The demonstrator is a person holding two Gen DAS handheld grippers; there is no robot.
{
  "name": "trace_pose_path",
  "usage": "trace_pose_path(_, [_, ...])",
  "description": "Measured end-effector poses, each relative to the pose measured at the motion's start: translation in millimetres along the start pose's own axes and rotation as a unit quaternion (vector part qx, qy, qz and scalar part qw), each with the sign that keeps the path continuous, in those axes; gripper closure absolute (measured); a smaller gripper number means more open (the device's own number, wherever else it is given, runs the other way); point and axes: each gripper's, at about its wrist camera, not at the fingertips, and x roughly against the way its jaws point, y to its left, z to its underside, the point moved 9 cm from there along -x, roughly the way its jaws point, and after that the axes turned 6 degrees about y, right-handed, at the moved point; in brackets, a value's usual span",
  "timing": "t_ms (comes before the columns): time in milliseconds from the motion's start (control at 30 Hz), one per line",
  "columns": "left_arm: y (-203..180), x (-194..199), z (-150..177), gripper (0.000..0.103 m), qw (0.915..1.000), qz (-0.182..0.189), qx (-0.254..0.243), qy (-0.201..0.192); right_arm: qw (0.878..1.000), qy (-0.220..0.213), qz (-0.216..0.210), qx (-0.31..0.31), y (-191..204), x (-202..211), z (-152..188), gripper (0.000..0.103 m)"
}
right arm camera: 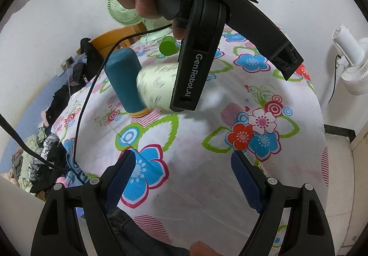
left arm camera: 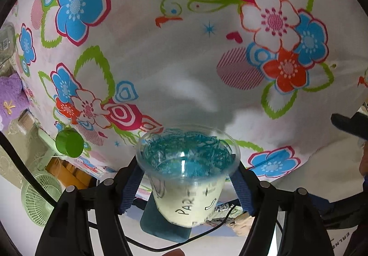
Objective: Flip cup upside down
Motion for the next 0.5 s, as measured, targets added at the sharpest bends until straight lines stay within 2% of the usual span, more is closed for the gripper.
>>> trace_pose_path(133, [-1.4, 2.0, 1.6, 0.028, 1.0, -0.006, -0.002, -0.001, 1.0, -0.001, 0.0, 0.002, 0.0, -0.7, -1.0, 0.016])
trace_pose_path(367, [4.7, -1.9, 16.3, 0.015, 0.9997, -0.019, 0.003, -0.019, 1.0, -0.001, 0.002, 0.004, 0.0, -0.2, -1.5, 0.016])
trace_pose_path(500, [4.2, -9.4, 26.9, 0.01, 0.9995, -0.01, 0.006, -0.028, 1.0, -0.002, 0.004, 0.004, 0.9, 0.9, -1.2, 0.016])
